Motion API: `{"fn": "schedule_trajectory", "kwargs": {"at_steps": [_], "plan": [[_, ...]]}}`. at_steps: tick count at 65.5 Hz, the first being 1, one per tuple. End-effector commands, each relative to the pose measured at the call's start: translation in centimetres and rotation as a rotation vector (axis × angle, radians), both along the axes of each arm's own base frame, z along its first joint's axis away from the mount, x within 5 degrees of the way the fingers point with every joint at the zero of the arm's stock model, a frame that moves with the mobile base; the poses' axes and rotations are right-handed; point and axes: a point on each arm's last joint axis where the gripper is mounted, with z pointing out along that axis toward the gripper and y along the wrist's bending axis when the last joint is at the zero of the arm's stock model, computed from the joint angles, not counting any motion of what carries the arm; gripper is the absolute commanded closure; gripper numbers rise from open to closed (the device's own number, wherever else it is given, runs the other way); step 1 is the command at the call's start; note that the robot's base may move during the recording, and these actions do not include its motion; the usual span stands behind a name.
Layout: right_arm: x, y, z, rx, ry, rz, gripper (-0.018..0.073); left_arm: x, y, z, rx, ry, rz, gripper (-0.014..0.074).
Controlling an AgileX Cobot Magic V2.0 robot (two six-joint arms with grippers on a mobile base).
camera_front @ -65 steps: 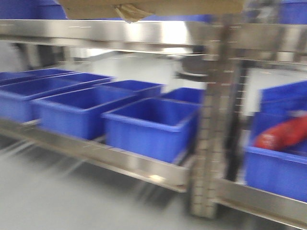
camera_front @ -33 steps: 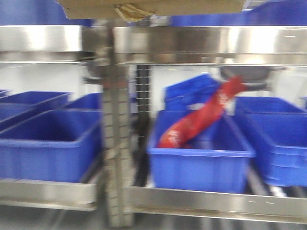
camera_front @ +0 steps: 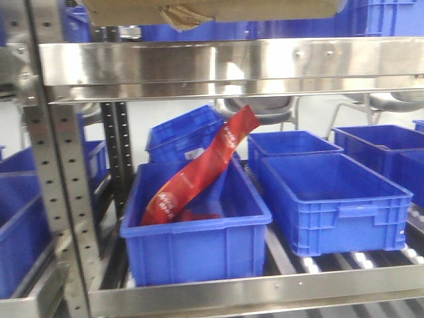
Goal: Stack two boxes on right shelf middle
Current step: 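Carry the boxes with both grippers toward the steel shelf with blue bins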
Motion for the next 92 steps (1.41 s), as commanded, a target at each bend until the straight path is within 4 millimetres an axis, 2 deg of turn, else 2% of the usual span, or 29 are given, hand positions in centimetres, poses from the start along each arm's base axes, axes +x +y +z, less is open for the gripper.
{"fn": "schedule_trajectory", "kwargs": {"at_steps": [1, 92], "plan": [[-0.37, -0.08, 1.37, 0.013, -0.090, 0.015, 0.0720, -0.46, 0.13, 1.23, -0.012, -0.065, -0.015, 0.0707], [-0.37, -0.07, 1.39, 0.014, -0.092, 0.015, 0.0720, -0.45, 0.12, 1.25, -0.012, -0.066, -0.016, 0.0707]]}}
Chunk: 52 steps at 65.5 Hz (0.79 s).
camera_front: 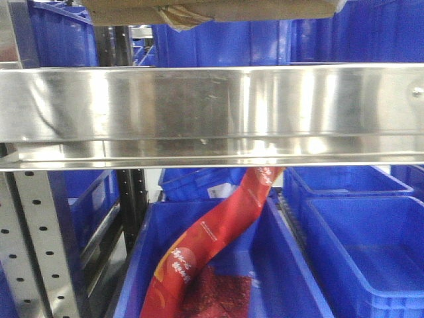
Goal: Stack two boxes on right shelf middle
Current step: 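Carry the boxes with both grippers toward the steel shelf with blue bins, then lower the stacked boxes onto the middle steel shelf with both grippers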
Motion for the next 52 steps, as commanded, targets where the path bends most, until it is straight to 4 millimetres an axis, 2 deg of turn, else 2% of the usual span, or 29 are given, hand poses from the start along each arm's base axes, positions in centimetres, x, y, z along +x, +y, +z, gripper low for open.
{"fn": "schedule_trajectory", "kwargs": {"at_steps": [1, 47, 52], "plan": [[-0.37, -0.08, 1.38, 0.013, -0.091, 0.015, 0.0720, -0.45, 0.12, 1.25, -0.012, -0.066, -0.016, 0.0707], [-0.37, -0.08, 1.38, 0.013, -0.091, 0.015, 0.0720, -0.45, 0.12, 1.25, -0.012, -0.066, -0.016, 0.0707], [-0.45, -0.17, 1.03, 0.016, -0.051, 0.004, 0.0720, -0.45, 0.12, 1.25, -0.012, -0.066, -0.016, 0.0707]]}}
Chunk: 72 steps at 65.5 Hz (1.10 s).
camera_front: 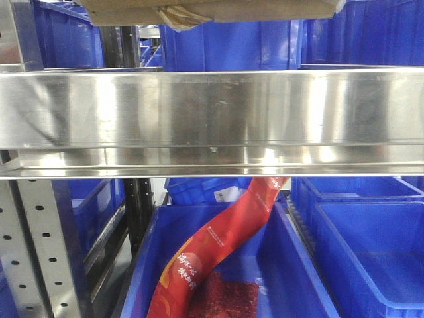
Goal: Stack two boxes on right shelf middle
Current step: 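Lower the stacked boxes onto the middle steel shelf with both grippers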
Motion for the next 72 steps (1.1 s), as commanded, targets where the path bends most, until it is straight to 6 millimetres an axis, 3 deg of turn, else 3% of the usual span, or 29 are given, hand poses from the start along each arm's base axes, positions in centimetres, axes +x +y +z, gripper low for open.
{"fn": "schedule_trajectory", "kwargs": {"at_steps": [1, 22, 35, 39, 46, 51, 56, 62, 72], "plan": [[-0.5, -0.2, 1.0, 0.020, -0.042, 0.003, 0.0720, -0.5, 0.1, 1.2, -0.012, -0.066, -0.016, 0.0707], [-1.7, -0.5, -1.7, 0.058, 0.281, -0.056, 0.0720, -0.7, -0.2, -1.0, -0.066, 0.160, 0.013, 0.0707], [-1.6, -0.5, -2.1, 0.050, 0.318, -0.066, 0.0717, 0.3, -0.8, -2.5, -0.022, 0.218, -0.003, 0.0707], [-1.6, -0.5, -2.2, 0.050, 0.324, -0.066, 0.0664, 0.6, -1.0, -2.9, -0.011, 0.231, -0.015, 0.0699], [-1.4, -0.4, -2.4, 0.047, 0.334, -0.067, 0.0466, 0.8, -1.2, -3.1, -0.016, 0.232, -0.021, 0.0590], [-1.1, -0.3, -2.6, 0.046, 0.335, -0.066, 0.0267, 0.9, -1.2, -3.1, -0.018, 0.224, -0.024, 0.0460], [-1.0, -0.4, -2.7, 0.035, 0.329, -0.070, 0.0157, 0.9, -1.2, -3.0, -0.019, 0.221, -0.024, 0.0323], [-0.9, -0.5, -2.5, 0.022, 0.313, -0.074, 0.0125, 0.9, -1.2, -3.0, -0.019, 0.221, -0.024, 0.0199], [-1.6, -0.7, -1.5, 0.028, 0.297, -0.079, 0.0160, 0.4, -1.0, -2.5, -0.030, 0.211, -0.027, 0.0155]]}}
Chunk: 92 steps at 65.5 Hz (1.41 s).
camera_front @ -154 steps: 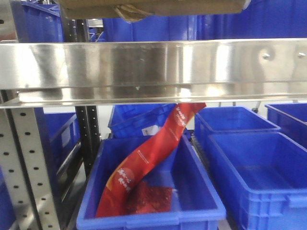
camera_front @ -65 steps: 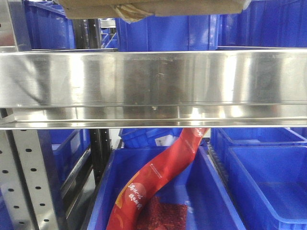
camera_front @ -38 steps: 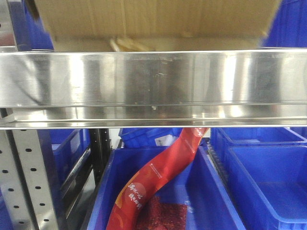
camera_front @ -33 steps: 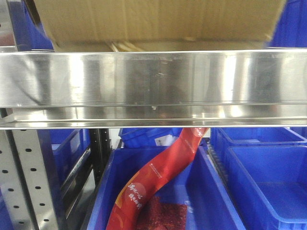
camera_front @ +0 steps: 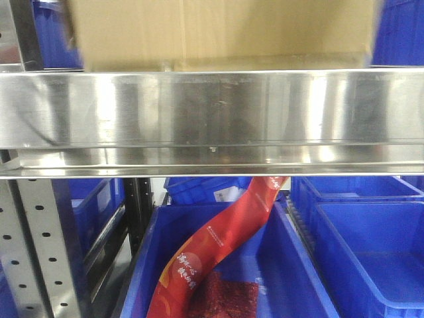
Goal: Stack two boxes on right shelf middle
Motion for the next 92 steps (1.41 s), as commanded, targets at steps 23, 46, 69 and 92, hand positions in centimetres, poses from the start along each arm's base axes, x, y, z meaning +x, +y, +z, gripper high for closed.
{"fn": "schedule_trajectory", "kwargs": {"at_steps": [23, 46, 69, 92], "plan": [[-0.9, -0.5, 0.6, -0.017, 0.029, -0.020, 0.0685, -1.9, 0.8, 2.0, -0.035, -0.024, 0.000, 0.0671], [-1.7, 0.4, -1.8, -0.015, -0.029, 0.149, 0.0721, -4.7, -1.0, 1.1, 0.019, -0.067, -0.177, 0.0707], [-6.5, -0.3, -7.8, 0.051, -0.371, 0.221, 0.0722, -10.7, 1.7, -5.0, -0.073, -0.274, -0.311, 0.0706], [-12.9, -1.9, -14.5, 0.061, -0.388, 0.240, 0.0722, -18.7, 9.1, -10.9, -0.133, -0.494, -0.171, 0.0687]]}}
